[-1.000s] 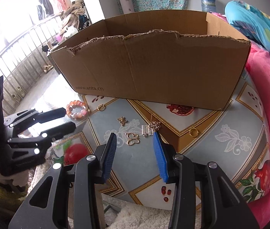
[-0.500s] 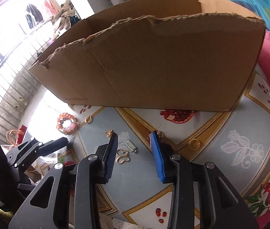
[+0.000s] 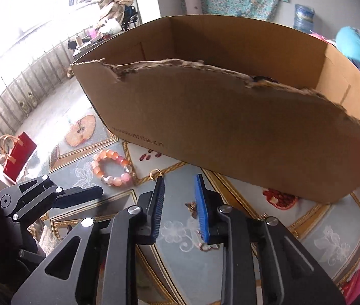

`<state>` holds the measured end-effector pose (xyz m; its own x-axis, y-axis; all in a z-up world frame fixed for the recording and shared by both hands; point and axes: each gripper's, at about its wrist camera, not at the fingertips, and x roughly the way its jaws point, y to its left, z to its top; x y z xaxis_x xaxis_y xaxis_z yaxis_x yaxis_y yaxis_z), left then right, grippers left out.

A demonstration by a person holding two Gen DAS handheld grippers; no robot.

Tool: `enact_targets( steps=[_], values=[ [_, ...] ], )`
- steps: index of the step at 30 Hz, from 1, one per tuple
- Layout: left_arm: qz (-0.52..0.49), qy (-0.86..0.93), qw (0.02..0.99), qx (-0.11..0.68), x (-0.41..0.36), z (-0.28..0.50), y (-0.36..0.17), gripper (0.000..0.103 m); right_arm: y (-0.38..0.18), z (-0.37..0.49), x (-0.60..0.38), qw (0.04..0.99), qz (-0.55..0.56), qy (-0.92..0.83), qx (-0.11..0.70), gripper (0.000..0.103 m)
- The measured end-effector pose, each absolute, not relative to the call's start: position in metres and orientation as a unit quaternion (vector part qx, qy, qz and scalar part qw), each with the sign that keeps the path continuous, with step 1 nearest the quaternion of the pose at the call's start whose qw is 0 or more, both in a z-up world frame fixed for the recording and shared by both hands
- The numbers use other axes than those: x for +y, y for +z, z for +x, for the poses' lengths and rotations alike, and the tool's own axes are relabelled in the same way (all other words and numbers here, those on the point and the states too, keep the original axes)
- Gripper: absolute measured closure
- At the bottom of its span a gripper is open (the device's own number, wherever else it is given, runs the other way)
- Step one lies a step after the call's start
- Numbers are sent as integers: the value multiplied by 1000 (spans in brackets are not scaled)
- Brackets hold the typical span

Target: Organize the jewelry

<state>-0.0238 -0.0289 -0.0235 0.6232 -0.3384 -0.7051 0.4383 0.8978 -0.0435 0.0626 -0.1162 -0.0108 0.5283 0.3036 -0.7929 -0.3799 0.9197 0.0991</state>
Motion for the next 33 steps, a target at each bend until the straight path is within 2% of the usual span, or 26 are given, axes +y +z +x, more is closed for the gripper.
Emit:
enact_targets(
  steps=[11,22,33],
  values=[
    [63,-206,903,373,-17,-29,-24,52,-23,79,-79,862,-102,208,451,93],
    [61,-203,905,369,-11,-25,-25,52,-15,41,-113,851,-92,191,480,93],
    [73,-196,902,377,-23,-26,-22,51,11,9,-172,870,-32,183,457,90]
  ],
)
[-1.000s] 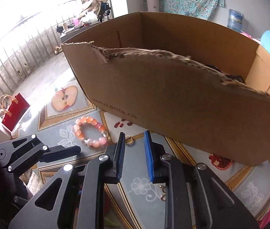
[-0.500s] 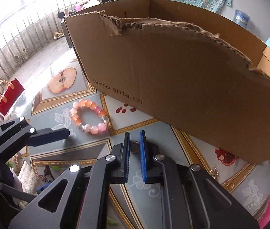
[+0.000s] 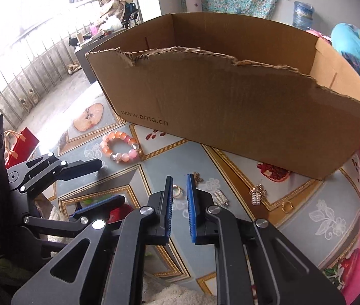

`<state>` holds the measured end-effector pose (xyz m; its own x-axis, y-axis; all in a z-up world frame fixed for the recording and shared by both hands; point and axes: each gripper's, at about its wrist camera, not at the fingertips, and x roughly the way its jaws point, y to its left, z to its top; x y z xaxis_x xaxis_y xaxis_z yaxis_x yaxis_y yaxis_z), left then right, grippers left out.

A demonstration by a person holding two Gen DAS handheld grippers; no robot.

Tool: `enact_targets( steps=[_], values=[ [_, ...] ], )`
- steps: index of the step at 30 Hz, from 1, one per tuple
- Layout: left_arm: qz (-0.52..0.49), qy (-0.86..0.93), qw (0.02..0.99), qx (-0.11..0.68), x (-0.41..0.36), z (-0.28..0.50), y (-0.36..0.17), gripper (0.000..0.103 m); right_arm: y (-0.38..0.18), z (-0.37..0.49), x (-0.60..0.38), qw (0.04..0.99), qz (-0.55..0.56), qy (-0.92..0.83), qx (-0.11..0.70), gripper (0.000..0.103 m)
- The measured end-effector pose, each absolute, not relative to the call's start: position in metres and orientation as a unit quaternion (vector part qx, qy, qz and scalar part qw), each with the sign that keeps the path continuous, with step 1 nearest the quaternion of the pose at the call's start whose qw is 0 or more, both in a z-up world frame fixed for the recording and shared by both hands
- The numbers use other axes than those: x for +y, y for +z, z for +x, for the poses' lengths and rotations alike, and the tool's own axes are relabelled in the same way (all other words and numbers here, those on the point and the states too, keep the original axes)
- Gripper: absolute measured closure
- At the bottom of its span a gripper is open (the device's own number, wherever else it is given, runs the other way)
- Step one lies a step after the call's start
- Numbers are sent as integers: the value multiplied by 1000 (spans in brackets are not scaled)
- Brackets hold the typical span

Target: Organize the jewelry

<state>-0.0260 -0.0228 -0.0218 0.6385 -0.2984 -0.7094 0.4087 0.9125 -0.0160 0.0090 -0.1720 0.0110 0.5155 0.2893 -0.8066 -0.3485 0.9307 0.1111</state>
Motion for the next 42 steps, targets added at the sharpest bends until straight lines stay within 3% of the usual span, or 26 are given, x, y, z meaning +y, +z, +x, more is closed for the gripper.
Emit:
enact_targets(
  steps=[1,6,11,17,20,24,29,34,42],
  values=[
    [74,-196,902,379,-25,-25,-21,51,12,3,-179,871,-32,174,458,88],
    [82,-187,901,382,-35,-24,-21,48,11,-28,-222,884,-30,110,454,60],
    [79,-176,899,392,-39,-22,-20,44,1,-39,-261,890,-23,30,454,51],
    [72,-153,900,403,-36,-17,-20,32,-15,-26,-280,892,-16,15,451,39],
    [74,-140,901,405,-35,-17,-20,26,-23,-8,-252,896,-45,7,441,22],
    [70,-131,901,408,-32,-16,-21,19,-26,-2,-259,896,-30,2,443,10],
    [66,-129,899,412,-28,-13,-22,18,-25,-3,-255,894,-42,5,446,6],
    [58,-121,894,427,-23,-7,-23,9,-26,0,-258,886,-34,17,462,6],
    [59,-122,891,433,-20,-4,-23,8,-27,4,-257,884,-32,18,465,6]
  ],
)
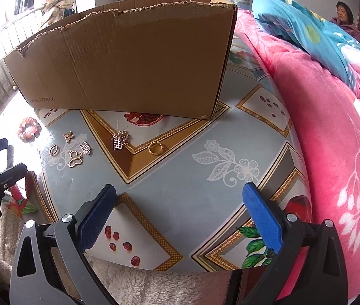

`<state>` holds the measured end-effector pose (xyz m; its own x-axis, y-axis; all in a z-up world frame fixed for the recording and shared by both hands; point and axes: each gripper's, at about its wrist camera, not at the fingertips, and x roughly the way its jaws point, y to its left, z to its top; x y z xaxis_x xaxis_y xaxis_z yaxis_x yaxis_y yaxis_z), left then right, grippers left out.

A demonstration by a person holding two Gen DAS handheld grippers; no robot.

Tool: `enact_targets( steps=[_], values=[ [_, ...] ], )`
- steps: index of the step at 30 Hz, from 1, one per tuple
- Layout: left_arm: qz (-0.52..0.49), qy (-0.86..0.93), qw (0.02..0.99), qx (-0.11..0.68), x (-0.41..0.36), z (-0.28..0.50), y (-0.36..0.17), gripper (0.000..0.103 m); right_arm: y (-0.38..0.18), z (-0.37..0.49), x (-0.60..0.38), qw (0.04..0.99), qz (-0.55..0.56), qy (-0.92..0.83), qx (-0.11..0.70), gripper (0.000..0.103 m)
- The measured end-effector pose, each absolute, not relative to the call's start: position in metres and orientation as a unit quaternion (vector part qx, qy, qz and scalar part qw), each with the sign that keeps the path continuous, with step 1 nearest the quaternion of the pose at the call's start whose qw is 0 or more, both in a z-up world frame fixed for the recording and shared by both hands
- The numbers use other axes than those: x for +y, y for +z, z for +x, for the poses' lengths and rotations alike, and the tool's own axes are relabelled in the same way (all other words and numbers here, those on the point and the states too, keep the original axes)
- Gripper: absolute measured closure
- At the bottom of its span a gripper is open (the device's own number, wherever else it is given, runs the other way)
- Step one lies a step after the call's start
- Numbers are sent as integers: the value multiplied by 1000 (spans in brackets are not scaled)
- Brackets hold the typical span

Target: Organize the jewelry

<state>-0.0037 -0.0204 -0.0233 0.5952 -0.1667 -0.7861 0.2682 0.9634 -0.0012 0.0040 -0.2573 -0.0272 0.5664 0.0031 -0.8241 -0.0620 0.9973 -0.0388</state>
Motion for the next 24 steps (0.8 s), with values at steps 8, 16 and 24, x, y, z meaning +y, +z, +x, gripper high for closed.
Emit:
enact_targets(
  steps=[8,16,24],
  values=[
    [58,-120,890,435,-21,-2,-23,8,-27,5,-254,888,-41,12,459,6],
    [60,-118,887,443,-22,1,-25,7,-18,3,-250,901,-41,17,432,6],
    [62,-120,882,452,-23,6,-26,7,-30,5,-249,897,-37,27,439,6]
  ],
)
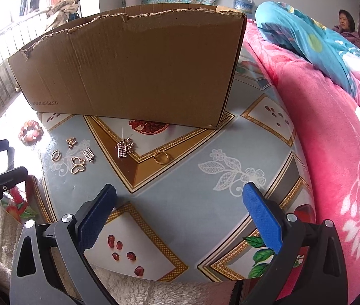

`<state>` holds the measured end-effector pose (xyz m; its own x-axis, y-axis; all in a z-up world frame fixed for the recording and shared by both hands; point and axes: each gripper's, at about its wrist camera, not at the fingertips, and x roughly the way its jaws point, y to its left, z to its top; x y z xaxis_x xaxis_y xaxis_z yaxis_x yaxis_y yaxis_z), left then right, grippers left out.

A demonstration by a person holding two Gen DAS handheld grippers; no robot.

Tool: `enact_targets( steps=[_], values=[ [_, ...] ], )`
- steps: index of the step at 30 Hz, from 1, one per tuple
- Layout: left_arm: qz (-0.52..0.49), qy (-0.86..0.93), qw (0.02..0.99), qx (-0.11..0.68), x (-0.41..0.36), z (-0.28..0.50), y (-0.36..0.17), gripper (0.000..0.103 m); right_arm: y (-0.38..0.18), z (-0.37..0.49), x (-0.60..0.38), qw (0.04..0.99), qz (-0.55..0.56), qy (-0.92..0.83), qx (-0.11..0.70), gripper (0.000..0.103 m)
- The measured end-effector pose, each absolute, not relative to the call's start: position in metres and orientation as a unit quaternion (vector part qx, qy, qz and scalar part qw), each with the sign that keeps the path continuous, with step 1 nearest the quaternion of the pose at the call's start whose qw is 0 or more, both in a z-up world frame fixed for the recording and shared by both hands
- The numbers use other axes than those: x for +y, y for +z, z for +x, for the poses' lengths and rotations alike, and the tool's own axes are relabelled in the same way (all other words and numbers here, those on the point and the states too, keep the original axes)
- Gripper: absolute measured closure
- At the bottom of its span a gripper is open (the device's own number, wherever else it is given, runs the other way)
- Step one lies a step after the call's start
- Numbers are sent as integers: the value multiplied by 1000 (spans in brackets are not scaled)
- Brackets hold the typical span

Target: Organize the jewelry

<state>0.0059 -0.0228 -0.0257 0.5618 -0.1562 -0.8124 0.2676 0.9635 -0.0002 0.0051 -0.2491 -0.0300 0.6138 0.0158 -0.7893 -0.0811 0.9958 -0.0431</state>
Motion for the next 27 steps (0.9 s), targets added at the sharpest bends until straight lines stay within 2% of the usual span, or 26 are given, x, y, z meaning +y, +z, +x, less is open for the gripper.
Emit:
enact_targets(
  steps=[27],
  values=[
    [66,-125,872,469,-24,12,-25,7,-31,16,-253,890,-36,29,453,6]
  ],
)
